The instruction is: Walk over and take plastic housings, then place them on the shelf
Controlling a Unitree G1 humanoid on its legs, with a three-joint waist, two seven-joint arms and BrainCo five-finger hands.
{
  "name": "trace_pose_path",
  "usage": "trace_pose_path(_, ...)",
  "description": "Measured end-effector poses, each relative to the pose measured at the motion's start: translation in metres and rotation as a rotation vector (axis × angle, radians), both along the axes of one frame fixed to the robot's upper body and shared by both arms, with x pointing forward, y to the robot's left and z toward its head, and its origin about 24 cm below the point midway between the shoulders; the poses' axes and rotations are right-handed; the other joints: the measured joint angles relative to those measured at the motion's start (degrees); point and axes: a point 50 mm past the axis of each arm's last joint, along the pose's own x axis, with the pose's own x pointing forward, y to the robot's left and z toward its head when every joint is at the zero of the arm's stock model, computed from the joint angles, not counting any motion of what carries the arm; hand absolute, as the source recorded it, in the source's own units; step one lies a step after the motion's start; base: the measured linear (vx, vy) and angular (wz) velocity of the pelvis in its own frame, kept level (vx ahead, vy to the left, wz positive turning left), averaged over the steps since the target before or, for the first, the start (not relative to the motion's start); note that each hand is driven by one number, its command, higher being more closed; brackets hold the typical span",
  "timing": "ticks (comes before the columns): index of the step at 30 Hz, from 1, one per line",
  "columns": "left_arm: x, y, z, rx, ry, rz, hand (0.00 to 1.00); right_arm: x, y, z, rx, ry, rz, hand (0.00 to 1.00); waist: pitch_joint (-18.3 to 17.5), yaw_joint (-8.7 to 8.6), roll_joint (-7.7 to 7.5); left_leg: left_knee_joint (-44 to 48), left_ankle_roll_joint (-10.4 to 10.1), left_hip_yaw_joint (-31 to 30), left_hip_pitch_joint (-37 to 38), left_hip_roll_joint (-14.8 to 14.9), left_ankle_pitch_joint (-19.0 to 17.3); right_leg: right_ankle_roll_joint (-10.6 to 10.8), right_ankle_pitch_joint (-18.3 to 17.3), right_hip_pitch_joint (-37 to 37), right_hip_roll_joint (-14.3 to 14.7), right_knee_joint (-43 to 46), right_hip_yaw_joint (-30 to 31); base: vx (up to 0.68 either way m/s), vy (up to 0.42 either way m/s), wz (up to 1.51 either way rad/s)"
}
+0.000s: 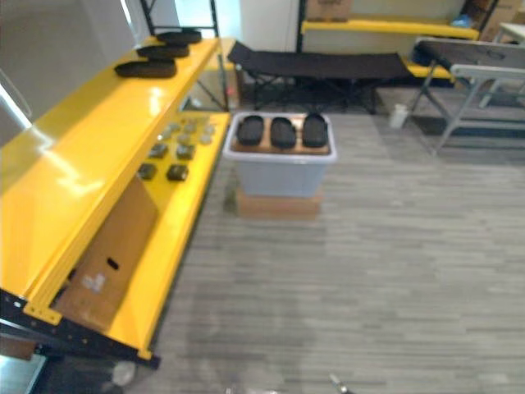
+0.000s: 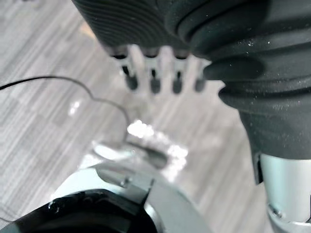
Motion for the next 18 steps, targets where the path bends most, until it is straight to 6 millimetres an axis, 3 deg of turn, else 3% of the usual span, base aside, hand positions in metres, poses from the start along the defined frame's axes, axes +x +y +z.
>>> trace_pose_path(10, 0.005, 0.003, 0.001, 0.015, 0.011, -0.099, 0.00, 0.000, 0.002, 0.000, -0.002, 0.003, 0.014, 0.00, 0.52, -0.13, -0.79, -0.43, 0.15, -1.25, -0.24, -0.84, 0.37, 0.33, -0.51, 0.19, -0.90, 0.40, -1.64, -0.03, 0.002, 0.09)
trace_pose_path(12, 0.007, 0.004, 0.001, 0.014, 0.010, -0.134, 0.00, -0.002, 0.001, 0.000, -0.006, 0.006, -0.004, 0.00, 0.92, -0.33, -1.17, -0.41, 0.12, 0.03, -0.17, -1.06, -0.05, 0.77, -3.10, -1.55, -2.28, 5.35, -2.22, 0.00, 0.037, 0.17)
trace_pose_path(16, 0.016, 0.006, 0.002, 0.022, 0.000, -0.254, 0.00, 0.005, -0.005, 0.002, -0.025, -0.015, -0.042, 0.00, 3.57, -0.40, -0.84, -0.08, 0.91, 1.83, 1.58, -0.27, -0.20, 0.45, -8.06, -12.96, -6.13, 29.13, -0.94, 0.04, 0.080, -0.11)
trace_pose_path(18, 0.021, 0.011, 0.004, 0.039, -0.006, -0.258, 0.00, -0.002, 0.002, 0.000, -0.009, -0.004, -0.052, 0.00, 4.37, -0.40, -1.86, -0.09, -0.19, 1.95, 1.84, 0.79, -0.95, -0.57, -9.29, -15.27, -5.32, 28.13, -0.29, 0.05, 0.032, -0.11)
